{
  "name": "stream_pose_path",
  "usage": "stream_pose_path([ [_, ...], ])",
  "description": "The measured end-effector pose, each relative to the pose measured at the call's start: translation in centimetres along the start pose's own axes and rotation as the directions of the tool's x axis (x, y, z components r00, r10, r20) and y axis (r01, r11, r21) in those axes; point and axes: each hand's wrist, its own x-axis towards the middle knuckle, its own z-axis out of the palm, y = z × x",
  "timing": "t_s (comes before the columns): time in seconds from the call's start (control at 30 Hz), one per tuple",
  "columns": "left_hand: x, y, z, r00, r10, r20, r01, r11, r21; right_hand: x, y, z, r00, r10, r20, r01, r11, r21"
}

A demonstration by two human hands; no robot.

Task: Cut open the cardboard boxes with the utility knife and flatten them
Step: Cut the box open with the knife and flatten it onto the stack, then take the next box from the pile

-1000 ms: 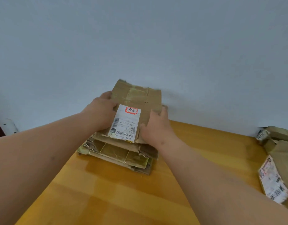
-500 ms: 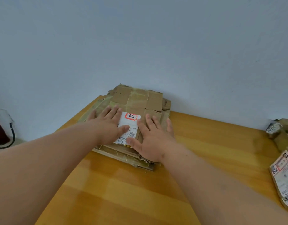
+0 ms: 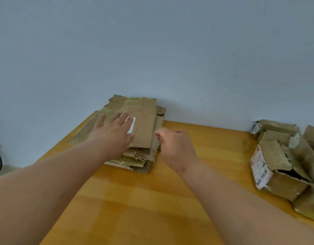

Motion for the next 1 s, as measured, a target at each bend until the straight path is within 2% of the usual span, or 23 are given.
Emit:
stream_pose_path([
  [0.13, -1.8, 4.2, -1.8, 0.995, 0.103, 0.005, -0.102, 0.995, -0.010, -4.0, 1.8, -3.3, 0.990, 0.088, 0.114, -0.089, 0.996, 0.006],
  [0.27, -3.6, 9.0, -2.8, 0.985, 0.171, 0.025, -0.169, 0.982, -0.080, -8.7, 4.1, -6.8, 0.965, 0.156, 0.211, -0.134, 0.985, -0.112],
  [0.4, -5.2, 13.8, -3.4, 0.972, 0.229, 0.048, -0.222, 0.968, -0.119, -13.3, 6.4, -10.7, 0.937, 0.273, 0.217, -0.245, 0.958, -0.148],
  [0.53, -6.3, 18.5, -4.1, 0.956, 0.286, 0.065, -0.276, 0.953, -0.125, -16.9, 9.0, -14.2, 0.945, 0.311, 0.098, -0.279, 0.928, -0.249],
  [0.67, -6.6, 22.7, -5.1, 0.948, 0.315, 0.052, -0.305, 0.942, -0.140, -19.5, 11.3, -16.5, 0.957, 0.263, -0.120, -0.289, 0.886, -0.363],
  [0.8, -6.6, 26.4, -6.0, 0.941, 0.336, 0.035, -0.327, 0.932, -0.158, -21.3, 13.1, -18.2, 0.903, 0.246, -0.353, -0.353, 0.893, -0.280],
  [1.0, -6.0, 30.5, -6.8, 0.933, 0.360, -0.016, -0.357, 0.915, -0.189, -23.1, 15.5, -20.3, 0.816, 0.334, -0.472, -0.480, 0.846, -0.232],
])
